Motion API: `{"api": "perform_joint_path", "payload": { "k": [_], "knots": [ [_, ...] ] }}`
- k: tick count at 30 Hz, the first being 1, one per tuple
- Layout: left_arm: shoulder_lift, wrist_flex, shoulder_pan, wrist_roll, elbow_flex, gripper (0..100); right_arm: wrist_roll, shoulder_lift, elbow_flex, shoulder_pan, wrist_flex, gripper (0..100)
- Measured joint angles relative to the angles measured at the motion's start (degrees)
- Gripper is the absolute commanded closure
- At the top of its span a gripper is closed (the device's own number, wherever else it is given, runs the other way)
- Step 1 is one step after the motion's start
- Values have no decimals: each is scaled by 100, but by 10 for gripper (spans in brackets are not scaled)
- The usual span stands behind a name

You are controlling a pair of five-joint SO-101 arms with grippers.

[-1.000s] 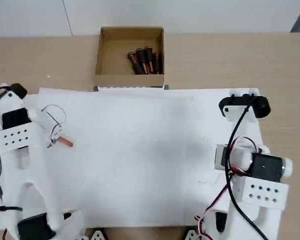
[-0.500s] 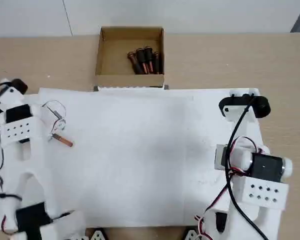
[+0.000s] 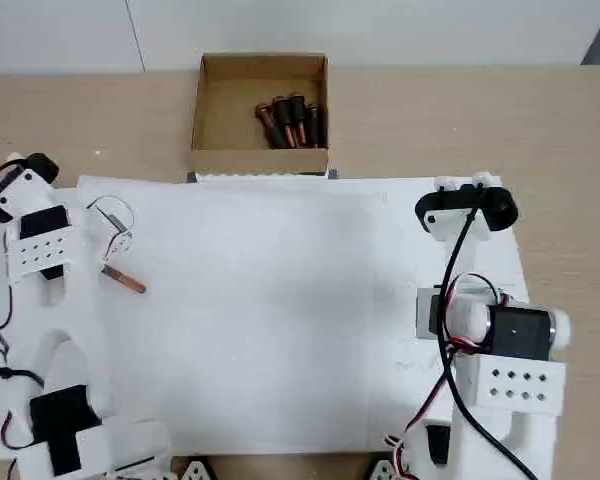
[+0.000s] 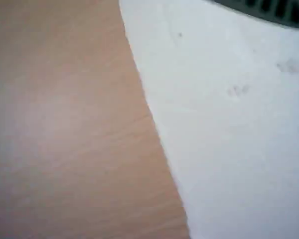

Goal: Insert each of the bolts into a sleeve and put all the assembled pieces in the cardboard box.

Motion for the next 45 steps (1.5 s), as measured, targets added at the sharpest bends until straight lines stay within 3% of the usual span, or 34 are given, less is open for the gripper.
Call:
{"api": "perform_joint_path", "payload": {
  "k": [19,27,36,42,45],
  "knots": [
    [1125,-299,-211,9,-167,862,0,0,0,-35,-88,995],
    [1284,-536,-475,0,-220,989,0,0,0,-35,-88,995],
    [1292,-633,-492,-9,-220,994,0,0,0,-35,-88,995],
    [1292,-607,-246,-35,-299,994,0,0,-167,-35,-88,995],
    [1046,-176,79,-26,-554,994,0,0,-519,-35,-88,995]
  ]
}}
